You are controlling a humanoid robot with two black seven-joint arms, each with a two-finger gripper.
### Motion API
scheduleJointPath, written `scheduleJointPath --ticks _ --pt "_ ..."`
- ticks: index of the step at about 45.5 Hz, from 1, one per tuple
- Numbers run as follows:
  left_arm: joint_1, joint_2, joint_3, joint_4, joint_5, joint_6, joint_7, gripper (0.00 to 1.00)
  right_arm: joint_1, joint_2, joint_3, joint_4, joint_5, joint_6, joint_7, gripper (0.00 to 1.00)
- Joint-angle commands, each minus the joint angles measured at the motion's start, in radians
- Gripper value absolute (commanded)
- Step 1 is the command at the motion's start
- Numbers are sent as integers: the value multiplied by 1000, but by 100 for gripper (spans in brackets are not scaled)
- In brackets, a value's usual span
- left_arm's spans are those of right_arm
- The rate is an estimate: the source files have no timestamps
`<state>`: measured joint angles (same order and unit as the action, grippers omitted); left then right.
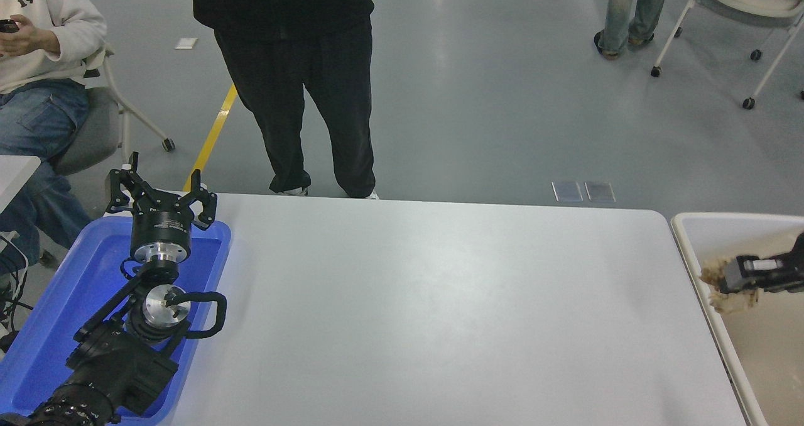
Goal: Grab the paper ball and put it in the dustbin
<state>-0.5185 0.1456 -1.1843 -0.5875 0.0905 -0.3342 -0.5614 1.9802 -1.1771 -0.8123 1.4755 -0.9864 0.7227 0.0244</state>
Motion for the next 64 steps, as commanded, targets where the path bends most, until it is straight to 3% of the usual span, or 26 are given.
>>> scheduleJointPath --ticks 1,19,31,42,51,59,64 --pt "0 0 0 0 0 0 0 99 218 -27 -2 8 -17 63 -17 0" --pt "0 0 0 0 0 0 0 99 310 -35 -1 -93 8 63 -24 0" --pt "0 0 0 0 0 0 0 99 287 -24 5 -495 216 63 -24 0" --pt "0 0 0 0 0 0 0 99 102 -39 5 -710 454 63 -26 0" --pt "0 0 0 0 0 0 0 99 -161 -85 7 -725 661 -279 -24 0" --pt "0 0 0 0 0 0 0 99 -470 34 25 -757 1020 -543 -24 0" --pt "0 0 0 0 0 0 0 99 -665 131 97 -857 1170 -632 -24 0"
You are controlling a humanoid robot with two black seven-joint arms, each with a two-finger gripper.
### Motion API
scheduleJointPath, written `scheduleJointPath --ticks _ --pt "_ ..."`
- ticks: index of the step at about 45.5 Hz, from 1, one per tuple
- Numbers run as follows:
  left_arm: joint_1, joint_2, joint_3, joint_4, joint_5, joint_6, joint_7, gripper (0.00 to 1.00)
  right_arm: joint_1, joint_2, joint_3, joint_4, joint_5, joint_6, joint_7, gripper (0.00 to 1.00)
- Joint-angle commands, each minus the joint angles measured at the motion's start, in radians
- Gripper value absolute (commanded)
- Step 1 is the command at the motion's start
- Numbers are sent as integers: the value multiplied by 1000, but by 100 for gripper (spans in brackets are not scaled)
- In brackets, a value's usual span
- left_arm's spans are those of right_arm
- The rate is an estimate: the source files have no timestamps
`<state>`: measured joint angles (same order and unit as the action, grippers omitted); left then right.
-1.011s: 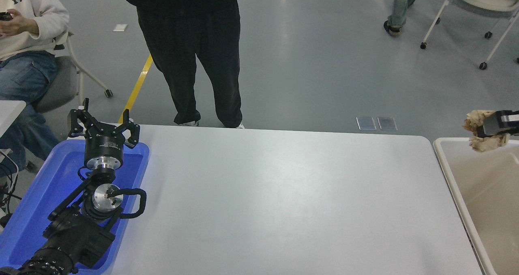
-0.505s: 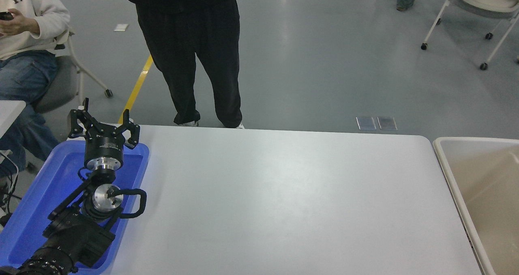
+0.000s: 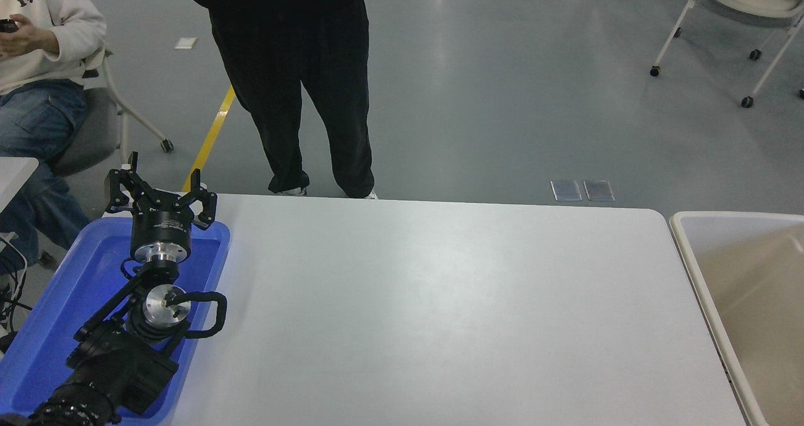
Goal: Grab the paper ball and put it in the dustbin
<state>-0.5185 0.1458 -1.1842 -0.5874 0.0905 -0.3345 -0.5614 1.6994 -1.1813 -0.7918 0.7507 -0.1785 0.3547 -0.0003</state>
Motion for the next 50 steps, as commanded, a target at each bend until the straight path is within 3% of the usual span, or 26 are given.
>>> scheduleJointPath --ticks 1,9,14,18,30,50 --pt "0 0 0 0 0 0 0 99 -430 152 103 -155 385 -272 0 0" --pt "0 0 0 0 0 0 0 99 -805 316 411 -433 436 -284 -9 0" --pt "0 0 0 0 0 0 0 99 -988 528 615 -709 415 -278 -38 0" --pt "0 0 0 0 0 0 0 99 -1021 604 671 -775 413 -287 -38 0" --pt "0 0 0 0 0 0 0 99 -1093 712 847 -772 413 -350 -40 0" --pt "0 0 0 0 0 0 0 99 -1164 801 884 -771 416 -376 -30 0"
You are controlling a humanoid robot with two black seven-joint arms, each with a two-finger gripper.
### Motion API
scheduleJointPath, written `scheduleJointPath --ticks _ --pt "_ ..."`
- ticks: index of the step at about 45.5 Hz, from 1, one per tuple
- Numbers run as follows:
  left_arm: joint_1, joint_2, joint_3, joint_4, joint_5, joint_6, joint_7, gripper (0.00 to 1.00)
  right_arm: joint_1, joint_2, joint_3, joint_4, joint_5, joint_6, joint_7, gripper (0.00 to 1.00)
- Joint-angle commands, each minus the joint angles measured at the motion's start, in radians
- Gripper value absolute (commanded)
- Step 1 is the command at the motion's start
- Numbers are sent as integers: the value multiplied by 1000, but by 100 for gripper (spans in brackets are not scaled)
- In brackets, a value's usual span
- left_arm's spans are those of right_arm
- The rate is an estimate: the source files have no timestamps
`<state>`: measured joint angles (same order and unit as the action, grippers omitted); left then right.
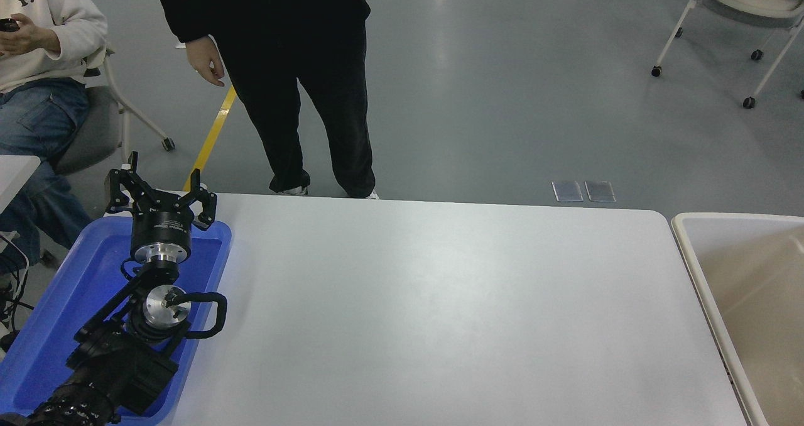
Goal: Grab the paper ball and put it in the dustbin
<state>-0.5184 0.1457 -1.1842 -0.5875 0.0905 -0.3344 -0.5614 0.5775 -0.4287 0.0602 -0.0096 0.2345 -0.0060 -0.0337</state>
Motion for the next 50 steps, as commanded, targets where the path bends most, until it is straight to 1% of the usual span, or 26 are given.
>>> scheduleJointPath --ticks 1,6,7,8,9,11,12,13,33,38,46,50 --pt "0 0 0 0 0 0 0 99 -42 50 33 -10 3 -17 5 0" --pt "0 0 0 0 0 0 0 99 -48 53 35 -10 3 -17 3 0" --pt "0 0 0 0 0 2 0 99 -48 53 35 -10 3 -16 5 14" --pt "0 0 0 0 0 0 0 99 -48 51 35 -10 3 -15 5 38" --pt "0 0 0 0 0 0 0 99 -48 51 35 -10 5 -17 5 57" --pt "0 0 1 0 0 2 0 99 -48 51 41 -10 6 -12 5 72" --pt "0 0 0 0 0 0 0 99 -48 51 44 -10 6 -8 5 84" --pt "0 0 0 0 0 0 0 99 -48 51 46 -10 6 -6 5 100" --pt "0 0 0 0 0 0 0 99 -16 41 44 -12 0 6 2 100" --pt "0 0 0 0 0 0 0 99 7 34 36 -4 -1 43 -3 100" --pt "0 0 0 0 0 0 0 99 56 -18 36 37 -3 73 -2 100" --pt "0 0 0 0 0 0 0 99 93 -70 47 101 -1 73 -2 100"
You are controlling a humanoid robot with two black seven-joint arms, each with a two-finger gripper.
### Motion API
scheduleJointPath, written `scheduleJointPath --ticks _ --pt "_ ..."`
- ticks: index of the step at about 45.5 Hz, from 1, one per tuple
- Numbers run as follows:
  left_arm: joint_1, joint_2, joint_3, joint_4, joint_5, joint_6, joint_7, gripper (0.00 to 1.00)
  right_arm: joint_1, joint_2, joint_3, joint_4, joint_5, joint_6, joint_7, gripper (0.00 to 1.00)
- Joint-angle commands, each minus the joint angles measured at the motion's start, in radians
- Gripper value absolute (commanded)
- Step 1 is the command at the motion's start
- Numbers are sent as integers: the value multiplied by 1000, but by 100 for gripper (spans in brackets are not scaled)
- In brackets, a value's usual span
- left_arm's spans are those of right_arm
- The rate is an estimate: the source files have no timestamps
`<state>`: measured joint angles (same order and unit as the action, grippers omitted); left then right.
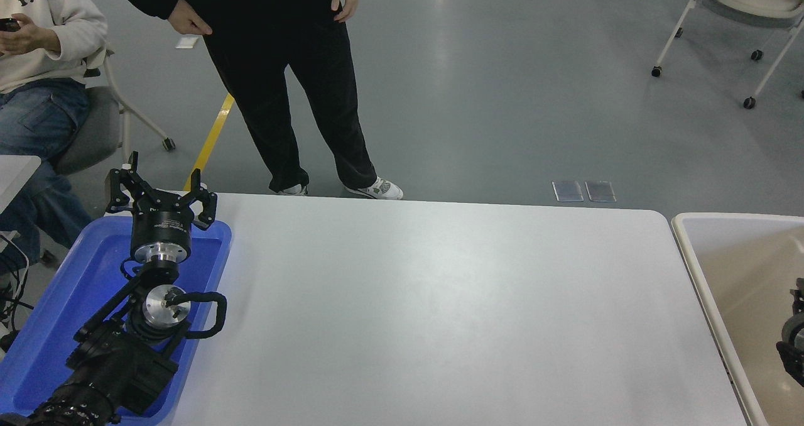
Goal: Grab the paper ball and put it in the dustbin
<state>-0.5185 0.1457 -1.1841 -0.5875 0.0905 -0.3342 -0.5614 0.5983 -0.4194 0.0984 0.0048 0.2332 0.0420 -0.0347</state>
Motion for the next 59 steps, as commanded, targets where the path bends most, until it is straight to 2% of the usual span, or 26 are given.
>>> scheduleJointPath --ticks 1,18,26,40,59 --pt "0 0 0 0 0 0 0 99 83 -93 9 104 0 26 1 100" --pt "0 0 0 0 0 0 0 99 213 -332 119 544 0 22 6 100" --pt "0 0 0 0 0 0 0 99 219 -358 345 704 -2 22 6 100" --pt "0 0 0 0 0 0 0 99 204 -225 598 764 0 27 7 100" --pt "0 0 0 0 0 0 0 99 167 11 771 722 14 105 9 100"
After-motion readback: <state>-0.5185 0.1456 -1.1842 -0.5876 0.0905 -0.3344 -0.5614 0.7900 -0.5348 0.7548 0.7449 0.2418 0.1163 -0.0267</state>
